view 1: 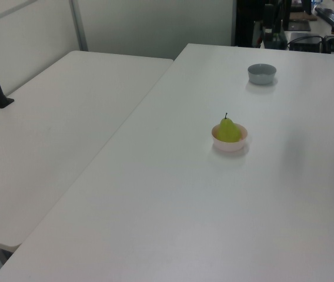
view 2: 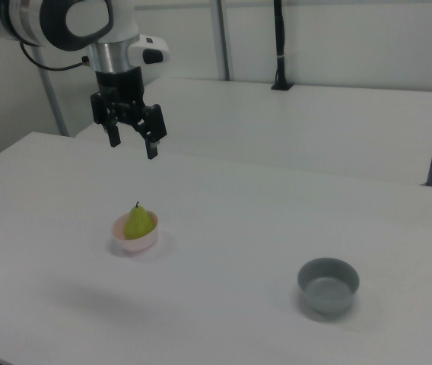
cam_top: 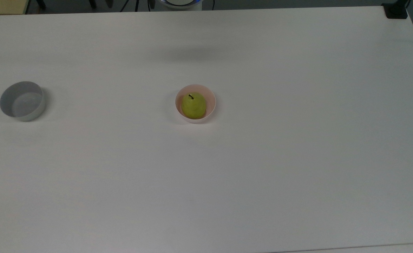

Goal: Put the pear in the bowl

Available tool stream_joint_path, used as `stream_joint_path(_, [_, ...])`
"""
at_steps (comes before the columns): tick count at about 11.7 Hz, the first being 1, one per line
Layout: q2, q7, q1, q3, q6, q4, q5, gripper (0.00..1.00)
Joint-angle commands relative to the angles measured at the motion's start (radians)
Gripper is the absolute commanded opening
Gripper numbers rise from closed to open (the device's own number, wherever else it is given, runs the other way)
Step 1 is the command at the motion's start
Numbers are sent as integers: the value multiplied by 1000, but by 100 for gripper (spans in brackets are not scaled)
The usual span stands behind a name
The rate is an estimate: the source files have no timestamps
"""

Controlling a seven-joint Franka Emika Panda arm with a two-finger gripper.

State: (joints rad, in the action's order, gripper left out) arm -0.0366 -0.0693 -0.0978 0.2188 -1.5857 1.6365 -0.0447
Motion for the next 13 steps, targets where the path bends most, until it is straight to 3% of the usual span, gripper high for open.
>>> stream_joint_path(1, [-5,-130,56,-7,-75,8,19,100])
stream_joint_path(13, [1,-227,70,-21,-105,16,17,100])
